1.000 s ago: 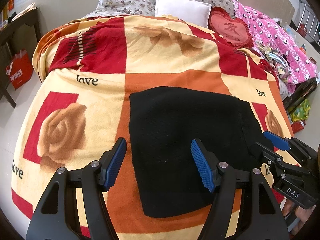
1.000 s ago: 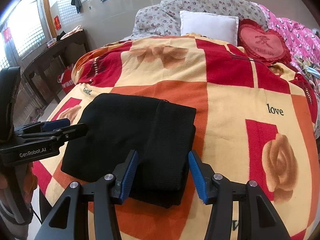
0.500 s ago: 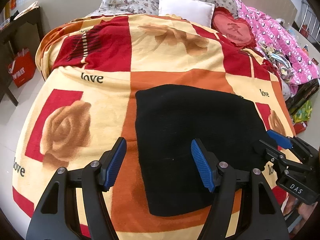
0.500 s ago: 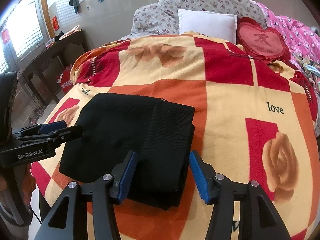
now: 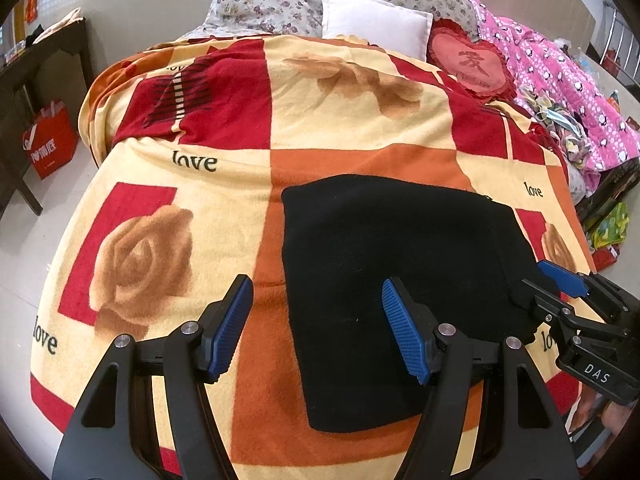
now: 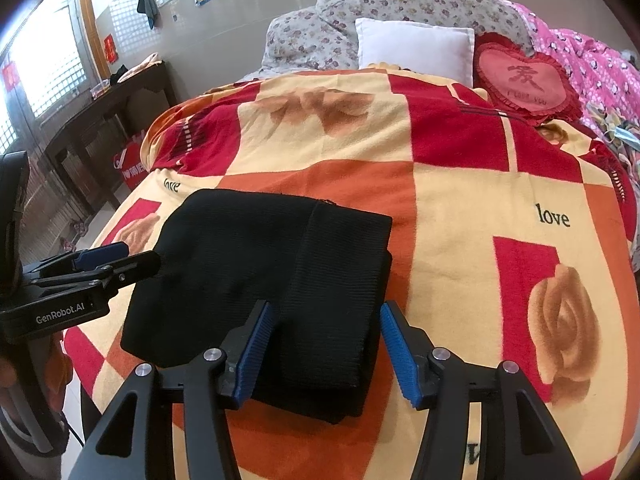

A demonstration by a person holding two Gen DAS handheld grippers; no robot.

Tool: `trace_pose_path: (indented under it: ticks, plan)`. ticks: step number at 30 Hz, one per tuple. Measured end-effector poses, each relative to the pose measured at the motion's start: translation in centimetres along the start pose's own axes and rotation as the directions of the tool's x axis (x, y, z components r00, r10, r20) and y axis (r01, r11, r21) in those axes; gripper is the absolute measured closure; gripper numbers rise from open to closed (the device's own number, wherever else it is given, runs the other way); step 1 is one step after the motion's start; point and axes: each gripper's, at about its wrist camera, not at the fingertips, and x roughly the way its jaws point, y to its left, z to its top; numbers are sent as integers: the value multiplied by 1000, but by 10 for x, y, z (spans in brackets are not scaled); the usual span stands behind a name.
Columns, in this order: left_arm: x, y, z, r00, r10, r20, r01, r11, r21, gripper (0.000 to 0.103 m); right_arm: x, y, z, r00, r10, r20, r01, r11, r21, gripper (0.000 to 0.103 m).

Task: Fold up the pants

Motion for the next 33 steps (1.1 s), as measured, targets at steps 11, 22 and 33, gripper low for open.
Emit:
trace_pose_path:
  ticks: [11, 22, 33]
  plan:
    - [-1, 6, -3, 999, -48, -7, 48, 998, -29, 36, 6, -8, -1, 1000, 11, -6, -11, 999, 35, 45]
    - [10, 11, -7, 991, -129, -40, 127, 990, -58, 35, 12, -14, 2, 999, 43, -11, -42, 998, 56, 43]
    - [27, 11, -7, 977, -201, -77, 195, 978, -73, 25, 28, -32, 2, 992, 122, -23, -118, 984, 136, 31]
